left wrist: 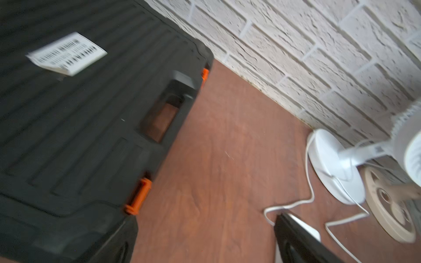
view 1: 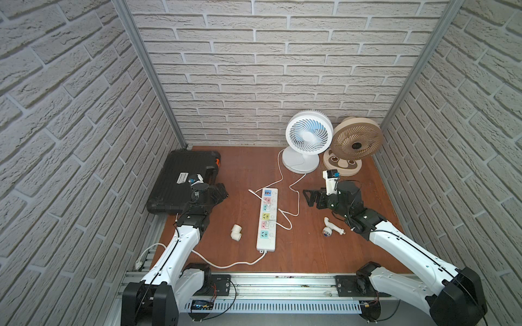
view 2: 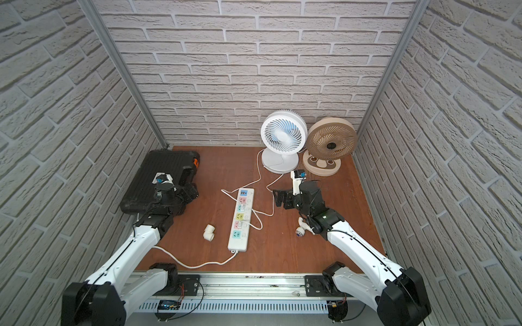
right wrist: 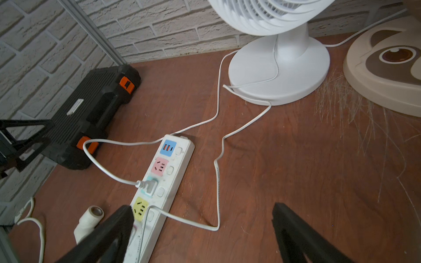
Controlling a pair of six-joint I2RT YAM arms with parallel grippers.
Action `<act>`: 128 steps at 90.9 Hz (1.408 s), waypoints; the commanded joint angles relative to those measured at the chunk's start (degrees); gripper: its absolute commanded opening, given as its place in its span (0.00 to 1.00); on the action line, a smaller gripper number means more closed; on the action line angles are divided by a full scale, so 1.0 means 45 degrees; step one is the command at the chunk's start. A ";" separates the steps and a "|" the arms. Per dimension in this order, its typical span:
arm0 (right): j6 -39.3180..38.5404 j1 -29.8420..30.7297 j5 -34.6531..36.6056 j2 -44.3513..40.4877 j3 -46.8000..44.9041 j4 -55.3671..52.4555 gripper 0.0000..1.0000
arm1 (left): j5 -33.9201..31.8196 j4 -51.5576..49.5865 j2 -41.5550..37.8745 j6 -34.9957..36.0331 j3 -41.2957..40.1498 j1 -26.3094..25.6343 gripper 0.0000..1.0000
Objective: Unplug the desk fan from the power strip
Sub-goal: Remove the plug from the socket.
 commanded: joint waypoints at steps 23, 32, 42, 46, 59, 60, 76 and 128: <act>0.0172 0.2145 0.2457 -0.0124 -0.0171 -0.0997 0.99 | 0.0318 -0.4724 0.0870 0.1405 0.4143 -0.4086 0.98; 0.0382 0.2214 0.2515 -0.0201 -0.0261 -0.1019 0.99 | 0.0688 -0.5690 0.2368 0.1973 0.5904 -0.4776 0.98; 0.0606 0.2284 0.2565 -0.0301 -0.0235 -0.1233 0.99 | 0.0494 -0.6527 0.4344 0.2307 0.7697 -0.5319 0.98; 0.0668 0.2331 0.2584 -0.0361 -0.0224 -0.1298 0.99 | 0.0665 -0.6743 0.5130 0.2330 0.8347 -0.5435 0.98; 0.0763 0.2550 0.2827 -0.0599 -0.0293 -0.1528 1.00 | 0.0892 -0.7920 0.7875 0.2415 1.0764 -0.5885 0.98; 0.0777 0.2559 0.2853 -0.0614 -0.0317 -0.1533 1.00 | 0.0790 -0.8041 0.8071 0.2444 1.0979 -0.5935 0.98; 0.1022 0.2857 0.2997 -0.0678 -0.0533 -0.1452 1.00 | -0.0161 -0.9981 1.1067 0.2163 1.3790 -0.6266 0.98; 0.1220 0.3360 0.3232 -0.0524 -0.0827 -0.1160 0.99 | 0.1004 -1.0002 1.4846 0.0661 1.5093 -0.5804 0.98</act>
